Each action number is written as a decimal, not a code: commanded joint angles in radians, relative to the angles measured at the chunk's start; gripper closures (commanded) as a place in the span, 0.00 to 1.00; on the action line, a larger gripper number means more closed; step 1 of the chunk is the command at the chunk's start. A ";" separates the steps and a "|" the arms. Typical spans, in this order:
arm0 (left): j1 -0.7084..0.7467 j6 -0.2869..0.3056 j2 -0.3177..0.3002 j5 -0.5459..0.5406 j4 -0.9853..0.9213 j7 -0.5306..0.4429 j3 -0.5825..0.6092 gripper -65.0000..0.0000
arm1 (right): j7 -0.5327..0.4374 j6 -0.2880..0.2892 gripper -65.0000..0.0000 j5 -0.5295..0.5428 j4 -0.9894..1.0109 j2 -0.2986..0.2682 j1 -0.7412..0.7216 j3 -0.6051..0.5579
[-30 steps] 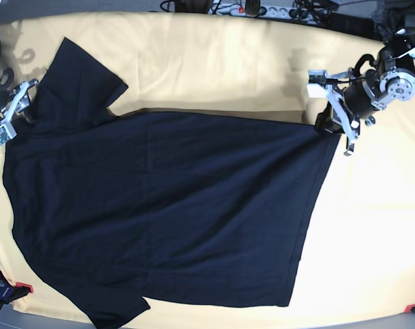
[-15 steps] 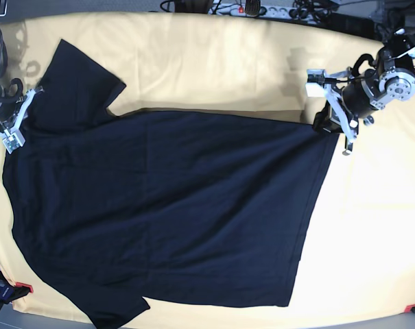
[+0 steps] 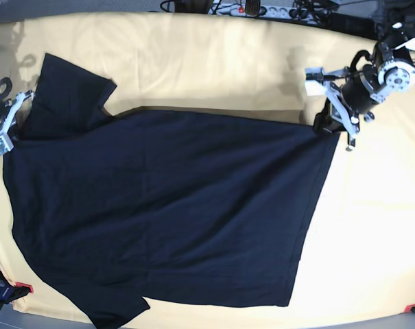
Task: Fold the T-shirt properly
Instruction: 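Pull the shirt edge with both grippers toward the robot, straightening it, then fold the held edge with the left gripper across the shirt body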
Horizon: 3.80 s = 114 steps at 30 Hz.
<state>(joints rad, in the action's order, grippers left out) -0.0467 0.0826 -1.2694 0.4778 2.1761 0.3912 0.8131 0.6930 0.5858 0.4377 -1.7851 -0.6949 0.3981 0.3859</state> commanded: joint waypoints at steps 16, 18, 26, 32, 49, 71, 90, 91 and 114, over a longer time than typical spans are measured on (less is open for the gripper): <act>0.039 -0.047 -0.112 0.064 0.102 0.089 -0.009 1.00 | -0.019 0.018 1.00 -0.006 -0.122 -0.023 0.226 0.180; 0.042 -0.045 -0.126 0.063 0.114 0.097 -0.009 1.00 | -0.018 0.019 1.00 0.020 -0.152 -0.023 0.264 0.207; 0.151 -0.046 -0.168 0.066 0.180 0.158 -0.009 1.00 | -0.018 0.016 1.00 0.007 -0.209 -0.020 0.359 0.212; 0.225 -0.046 -0.187 0.134 0.180 0.210 -0.009 1.00 | 0.012 0.018 1.00 0.011 -0.210 -0.015 0.364 0.212; 0.264 -0.055 -0.200 0.142 0.180 0.266 -0.009 1.00 | 0.026 -0.048 1.00 -0.054 -0.365 -0.014 0.567 0.213; 0.562 -0.058 -0.197 0.378 0.180 0.325 -0.009 1.00 | 0.132 -0.259 1.00 -0.185 -0.414 -0.014 0.658 0.217; 0.578 -0.135 -0.196 0.448 0.180 0.291 -0.118 1.00 | 0.034 -0.282 1.00 -0.284 -0.442 0.036 0.643 0.217; 0.578 -0.135 -0.195 0.428 0.180 0.265 -0.144 1.00 | 0.032 -0.278 1.00 -0.282 -0.442 0.033 0.629 0.217; 0.423 -0.010 -0.006 -0.039 0.125 -0.112 -0.542 1.00 | -0.031 -0.003 1.00 0.018 -0.220 0.032 0.264 0.209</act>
<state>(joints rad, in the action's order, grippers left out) 0.3817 0.0963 -1.2552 0.4320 2.2894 0.2874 0.2798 0.6807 0.5880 0.4461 -1.9942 -0.6449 0.6640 0.5877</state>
